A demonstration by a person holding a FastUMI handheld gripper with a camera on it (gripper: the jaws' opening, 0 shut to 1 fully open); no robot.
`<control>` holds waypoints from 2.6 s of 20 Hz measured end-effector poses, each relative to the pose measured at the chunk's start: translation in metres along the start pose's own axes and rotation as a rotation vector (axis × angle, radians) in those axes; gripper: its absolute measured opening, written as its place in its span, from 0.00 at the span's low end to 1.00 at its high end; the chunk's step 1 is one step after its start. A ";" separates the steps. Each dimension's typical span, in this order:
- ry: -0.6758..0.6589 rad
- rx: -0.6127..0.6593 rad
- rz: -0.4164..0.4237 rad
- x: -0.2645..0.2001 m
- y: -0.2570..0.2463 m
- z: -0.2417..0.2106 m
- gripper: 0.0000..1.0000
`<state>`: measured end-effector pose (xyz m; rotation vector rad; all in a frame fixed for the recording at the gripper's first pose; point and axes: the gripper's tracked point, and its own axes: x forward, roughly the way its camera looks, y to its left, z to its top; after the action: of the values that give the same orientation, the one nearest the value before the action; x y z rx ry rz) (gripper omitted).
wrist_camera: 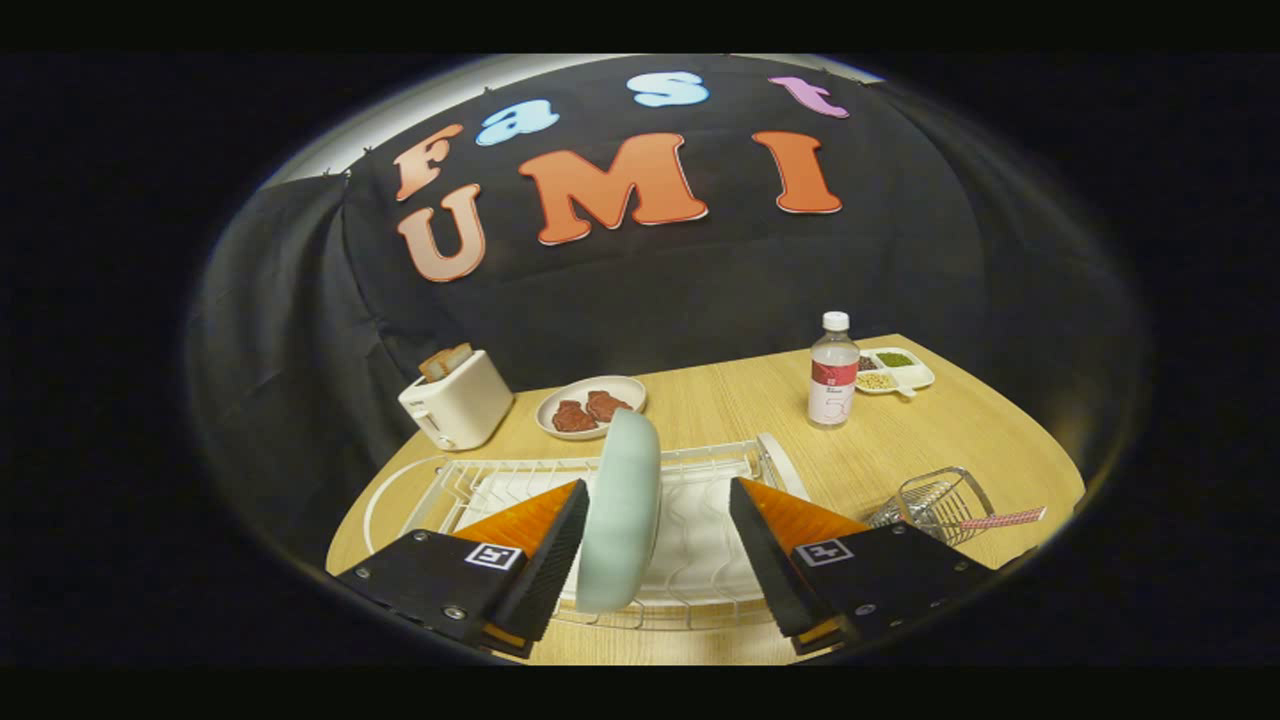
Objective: Take the plate from the dish rack, then take the spoon from the basket and place it into the plate.
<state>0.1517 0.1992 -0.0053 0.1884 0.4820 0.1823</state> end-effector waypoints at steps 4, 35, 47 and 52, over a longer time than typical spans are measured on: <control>0.097 0.060 0.001 0.021 0.010 -0.018 0.69; -0.079 -0.062 -0.245 -0.057 -0.030 0.030 0.27; 0.009 0.165 0.008 -0.152 -0.054 -0.101 0.27; 0.083 0.328 0.086 -0.156 -0.060 -0.162 0.27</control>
<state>-0.0528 0.1293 -0.0907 0.5250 0.5854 0.1953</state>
